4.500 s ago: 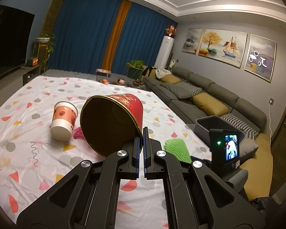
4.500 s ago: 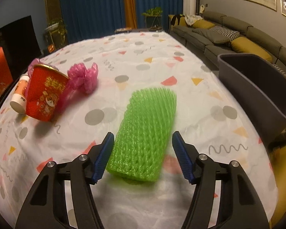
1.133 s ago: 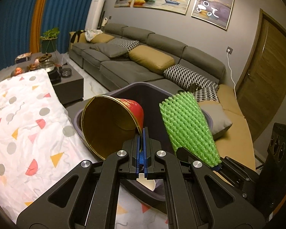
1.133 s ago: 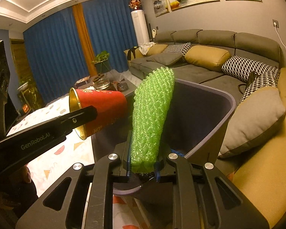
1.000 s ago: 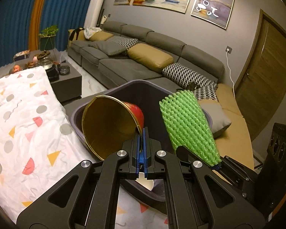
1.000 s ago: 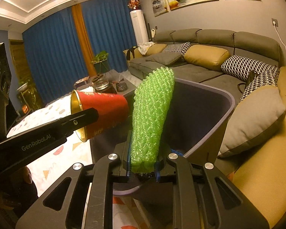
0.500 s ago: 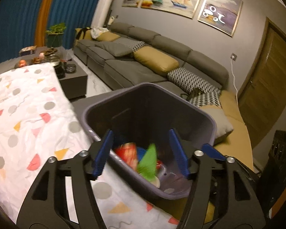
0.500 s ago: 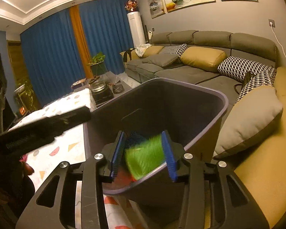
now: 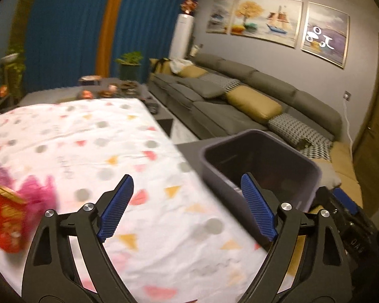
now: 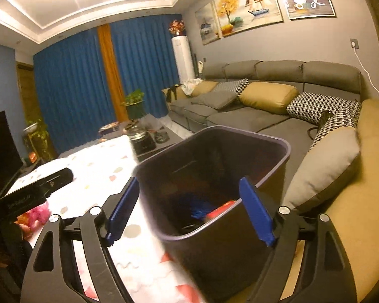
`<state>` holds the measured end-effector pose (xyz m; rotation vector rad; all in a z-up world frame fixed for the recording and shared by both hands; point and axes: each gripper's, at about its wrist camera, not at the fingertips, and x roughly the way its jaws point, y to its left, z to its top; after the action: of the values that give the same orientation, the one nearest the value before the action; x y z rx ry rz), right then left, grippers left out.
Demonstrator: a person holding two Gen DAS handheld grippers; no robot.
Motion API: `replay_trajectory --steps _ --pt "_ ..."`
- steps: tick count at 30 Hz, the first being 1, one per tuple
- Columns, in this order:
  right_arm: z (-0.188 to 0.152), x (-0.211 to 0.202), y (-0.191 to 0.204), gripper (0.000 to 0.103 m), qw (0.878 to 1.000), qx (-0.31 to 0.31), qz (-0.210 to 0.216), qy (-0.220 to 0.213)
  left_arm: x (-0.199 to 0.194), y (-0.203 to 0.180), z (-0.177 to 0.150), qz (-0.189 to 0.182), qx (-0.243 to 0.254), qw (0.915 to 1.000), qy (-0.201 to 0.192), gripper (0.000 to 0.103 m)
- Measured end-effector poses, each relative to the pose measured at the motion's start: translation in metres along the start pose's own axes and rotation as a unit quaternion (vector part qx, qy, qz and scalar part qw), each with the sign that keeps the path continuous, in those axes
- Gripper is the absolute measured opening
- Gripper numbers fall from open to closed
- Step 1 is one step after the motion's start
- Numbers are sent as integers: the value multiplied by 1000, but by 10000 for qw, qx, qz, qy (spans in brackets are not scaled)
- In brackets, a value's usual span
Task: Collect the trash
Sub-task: 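Move both open tools back to the remaining trash on the table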
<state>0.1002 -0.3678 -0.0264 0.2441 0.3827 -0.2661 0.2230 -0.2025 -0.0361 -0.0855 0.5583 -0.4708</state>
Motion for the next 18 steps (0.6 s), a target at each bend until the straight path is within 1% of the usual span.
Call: replay_trajectory --steps 6,9,11,15,18 --pt "-8 -10 29 81 9995 -144 282 28 -46 37 -9 506 -134 9983 -254 90" --pt "-13 -17 47 81 9987 -211 459 33 -70 59 -16 926 -170 9947 -415 90" --pt "-15 -20 58 81 9981 -266 545 45 -85 78 -23 1107 -311 9923 -467 90" --pt "-21 -28 83 81 9963 -406 755 40 -107 115 -36 1368 -534 9879 -495 90" --pt "-26 -34 107 81 9942 -525 940 22 -120 137 -46 1390 -612 9873 -466 90"
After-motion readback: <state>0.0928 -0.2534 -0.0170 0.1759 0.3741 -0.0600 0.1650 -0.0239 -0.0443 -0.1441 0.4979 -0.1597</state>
